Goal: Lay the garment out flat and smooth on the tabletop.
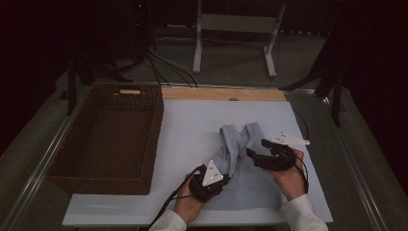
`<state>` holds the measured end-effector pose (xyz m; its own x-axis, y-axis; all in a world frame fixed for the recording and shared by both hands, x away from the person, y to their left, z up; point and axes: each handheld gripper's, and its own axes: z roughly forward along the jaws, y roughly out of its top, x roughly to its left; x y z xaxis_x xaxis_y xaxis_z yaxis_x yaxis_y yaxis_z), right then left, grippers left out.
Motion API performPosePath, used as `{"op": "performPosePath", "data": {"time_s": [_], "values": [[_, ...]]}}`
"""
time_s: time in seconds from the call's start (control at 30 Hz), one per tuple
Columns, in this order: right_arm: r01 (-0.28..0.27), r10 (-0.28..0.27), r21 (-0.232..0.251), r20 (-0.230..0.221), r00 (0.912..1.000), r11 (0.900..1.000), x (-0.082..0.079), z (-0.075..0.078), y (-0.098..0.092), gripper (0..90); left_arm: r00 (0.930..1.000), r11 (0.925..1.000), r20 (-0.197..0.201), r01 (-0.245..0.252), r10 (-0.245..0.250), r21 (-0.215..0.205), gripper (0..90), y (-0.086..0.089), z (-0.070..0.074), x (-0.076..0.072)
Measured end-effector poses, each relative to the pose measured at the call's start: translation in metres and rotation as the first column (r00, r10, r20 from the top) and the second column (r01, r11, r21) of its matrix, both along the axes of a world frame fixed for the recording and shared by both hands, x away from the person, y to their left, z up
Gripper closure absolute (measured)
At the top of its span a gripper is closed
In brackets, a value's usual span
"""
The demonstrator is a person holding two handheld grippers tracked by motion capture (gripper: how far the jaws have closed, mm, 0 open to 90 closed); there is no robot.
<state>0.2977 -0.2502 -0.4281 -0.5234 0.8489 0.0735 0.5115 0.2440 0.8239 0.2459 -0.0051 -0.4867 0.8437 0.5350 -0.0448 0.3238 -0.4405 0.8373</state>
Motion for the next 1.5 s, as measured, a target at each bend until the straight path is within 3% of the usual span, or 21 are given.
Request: {"op": "performPosePath", "data": {"time_s": [0.23, 0.43, 0.6, 0.77, 0.9, 1.1, 1.27, 1.37, 1.47, 1.5], "values": [[-0.013, 0.013, 0.017, -0.028, 0.9995, 1.0, 0.01, -0.002, 0.006, 31.8, 0.9999, 0.9998, -0.004, 0.014, -0.014, 0.013, 85.2, -0.001, -0.003, -0.004], [-0.007, 0.01, 0.048, -0.066, 0.9978, 0.999, 0.019, -0.006, 0.007, 25.5, 0.9998, 0.9996, -0.01, 0.016, -0.016, 0.022, 85.2, 0.001, -0.006, -0.006], [0.006, -0.001, 0.05, -0.082, 0.9966, 0.999, 0.023, -0.008, 0.007, 22.7, 0.9995, 0.999, -0.026, 0.021, -0.02, 0.039, 85.0, 0.002, -0.011, -0.009], [0.019, -0.017, 0.027, -0.08, 0.9967, 0.999, 0.024, -0.007, 0.006, 25.4, 0.9988, 0.9982, -0.045, 0.021, -0.019, 0.056, 85.0, 0.004, -0.013, -0.009], [0.043, -0.043, 0.003, -0.084, 0.9956, 0.999, 0.025, -0.007, 0.001, 34.1, 0.9986, 0.998, -0.051, 0.014, -0.011, 0.062, 85.0, 0.007, -0.015, -0.009], [0.028, -0.03, -0.024, -0.11, 0.9934, 0.999, 0.031, -0.012, -0.001, 47.0, 0.9986, 0.9974, -0.052, 0.017, -0.013, 0.069, 84.9, 0.007, -0.016, -0.009], [0.031, -0.041, -0.084, -0.119, 0.9921, 0.996, 0.037, -0.018, 0.004, 56.1, 0.9989, 0.9971, -0.045, 0.018, -0.015, 0.074, 84.7, 0.007, -0.015, -0.01], [0.034, -0.048, -0.106, -0.132, 0.9901, 0.994, 0.04, -0.022, 0.004, 66.0, 0.9992, 0.9967, -0.034, 0.026, -0.023, 0.078, 84.4, 0.007, -0.015, -0.011], [0.031, -0.049, -0.123, -0.146, 0.9881, 0.992, 0.041, -0.024, 0.003, 83.9, 0.9992, 0.9971, -0.023, 0.033, -0.032, 0.068, 83.2, 0.007, -0.013, -0.012], [0.038, -0.056, -0.126, -0.138, 0.9889, 0.991, 0.041, -0.024, 0.002, 85.8, 0.9991, 0.9975, -0.022, 0.037, -0.036, 0.059, 81.9, 0.007, -0.012, -0.012]]}}
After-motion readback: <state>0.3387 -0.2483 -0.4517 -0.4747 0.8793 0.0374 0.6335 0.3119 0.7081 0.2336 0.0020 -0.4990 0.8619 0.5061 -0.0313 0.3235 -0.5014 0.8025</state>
